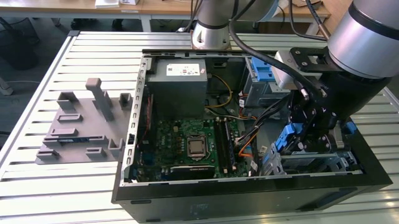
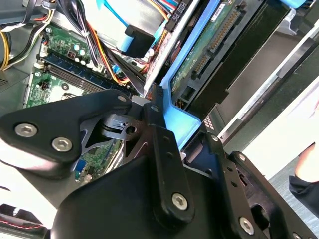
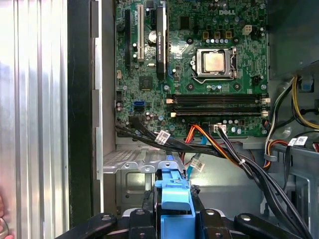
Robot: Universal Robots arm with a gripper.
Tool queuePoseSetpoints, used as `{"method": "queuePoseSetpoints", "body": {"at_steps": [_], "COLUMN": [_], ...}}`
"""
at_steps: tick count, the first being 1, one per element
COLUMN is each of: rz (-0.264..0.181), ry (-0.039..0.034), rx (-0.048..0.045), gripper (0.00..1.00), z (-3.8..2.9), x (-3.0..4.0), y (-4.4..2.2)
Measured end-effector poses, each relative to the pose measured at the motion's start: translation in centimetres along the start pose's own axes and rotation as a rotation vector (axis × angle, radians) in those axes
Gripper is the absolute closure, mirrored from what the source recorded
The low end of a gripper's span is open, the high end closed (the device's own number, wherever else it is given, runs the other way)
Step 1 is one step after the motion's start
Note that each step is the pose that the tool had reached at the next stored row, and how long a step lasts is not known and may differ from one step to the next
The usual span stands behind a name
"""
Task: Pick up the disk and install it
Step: 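Insert the disk into the insertion slot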
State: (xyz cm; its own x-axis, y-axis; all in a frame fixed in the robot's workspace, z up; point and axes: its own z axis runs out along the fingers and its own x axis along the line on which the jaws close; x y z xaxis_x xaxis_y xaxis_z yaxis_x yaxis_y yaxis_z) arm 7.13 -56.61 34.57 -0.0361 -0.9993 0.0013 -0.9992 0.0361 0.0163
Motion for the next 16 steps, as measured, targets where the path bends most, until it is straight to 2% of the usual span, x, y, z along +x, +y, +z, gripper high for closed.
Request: {"method": "queuePoseSetpoints", "body": {"at_steps": [2,3,9,11,12,14,15,16], "rz": [0.000,0.000,0.000,0.000,0.000,0.000,0.000,0.000], "ry": [0.0001,0.0001,0.0005,0.0005,0.0005,0.0005,0.0005,0.0005], "rx": [0.0000,-0.0001,0.0000,0.0000,0.0000,0.0000,0.0000,-0.0001], "gripper": [0.62,0.56,0.58,0.70,0.70,0.82,0.82,0.87], "z": [0.00,0.01,0.01,0.01,0.01,0.01,0.01,0.01], "x": [0.00,0.00,0.00,0.00,0.00,0.00,0.00,0.00], "y": [0.00,0.00,0.00,0.00,0.00,0.00,0.00,0.00]}}
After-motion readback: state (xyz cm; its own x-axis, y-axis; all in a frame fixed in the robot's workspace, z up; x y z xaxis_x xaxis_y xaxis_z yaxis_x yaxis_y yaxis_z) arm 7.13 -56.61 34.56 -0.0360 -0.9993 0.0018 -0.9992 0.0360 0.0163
